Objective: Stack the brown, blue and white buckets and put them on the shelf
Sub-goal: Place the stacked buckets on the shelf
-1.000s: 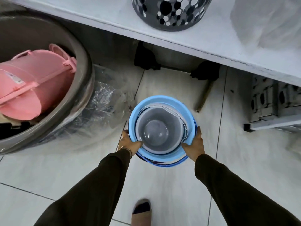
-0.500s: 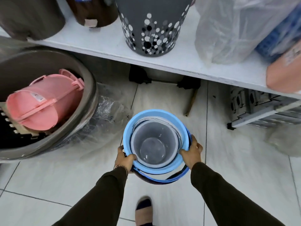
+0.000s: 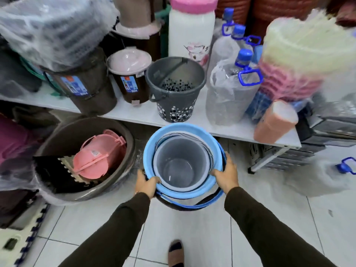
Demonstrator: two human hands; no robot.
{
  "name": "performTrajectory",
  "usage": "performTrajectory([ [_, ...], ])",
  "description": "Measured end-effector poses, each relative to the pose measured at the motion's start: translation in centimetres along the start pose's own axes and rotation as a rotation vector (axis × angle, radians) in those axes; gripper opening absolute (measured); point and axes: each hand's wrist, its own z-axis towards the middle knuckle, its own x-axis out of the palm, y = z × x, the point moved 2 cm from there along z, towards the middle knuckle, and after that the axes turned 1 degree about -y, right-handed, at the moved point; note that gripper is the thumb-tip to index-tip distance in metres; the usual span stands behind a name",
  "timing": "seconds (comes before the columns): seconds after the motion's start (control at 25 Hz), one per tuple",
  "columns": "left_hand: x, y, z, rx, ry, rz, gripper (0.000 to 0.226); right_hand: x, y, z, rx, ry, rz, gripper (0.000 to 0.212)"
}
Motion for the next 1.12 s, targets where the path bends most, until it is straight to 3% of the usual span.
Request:
performTrajectory([
  [0.16, -3.1, -8.4, -6.7, 0.168, -0.032, -0.051, 0.058, -5.2, 9.2, -5.4, -0.195, -0.085, 0.035, 0.087],
  [0.32, -4.8, -16.9, -9.9, 0.316, -0.028, -0.124, 0.049, -8.9, 18.3, -7.1, -0.384, -0.159, 0.035, 0.088],
  [0.6, -4.2, -34.7, -7.0, 0.530, 0.009, -0.136, 0.057, -11.3, 34.5, -0.7, -0.557, -0.297, 0.057, 0.095],
  [0.84, -1.6, -42.3, 3.8, 0.443, 0.066, -0.097, 0.054, -8.8, 40.4, 8.1, -0.481, -0.336, 0.029, 0.090],
  [0.96, 0.4, -42.5, 13.3, 0.360, 0.112, -0.062, 0.056, -6.3, 40.5, 12.2, -0.399, -0.312, 0.013, 0.078],
  [1.12, 2.7, -39.7, 21.7, 0.195, 0.126, 0.038, 0.064, -2.6, 37.7, 17.0, -0.284, -0.267, -0.076, 0.077],
])
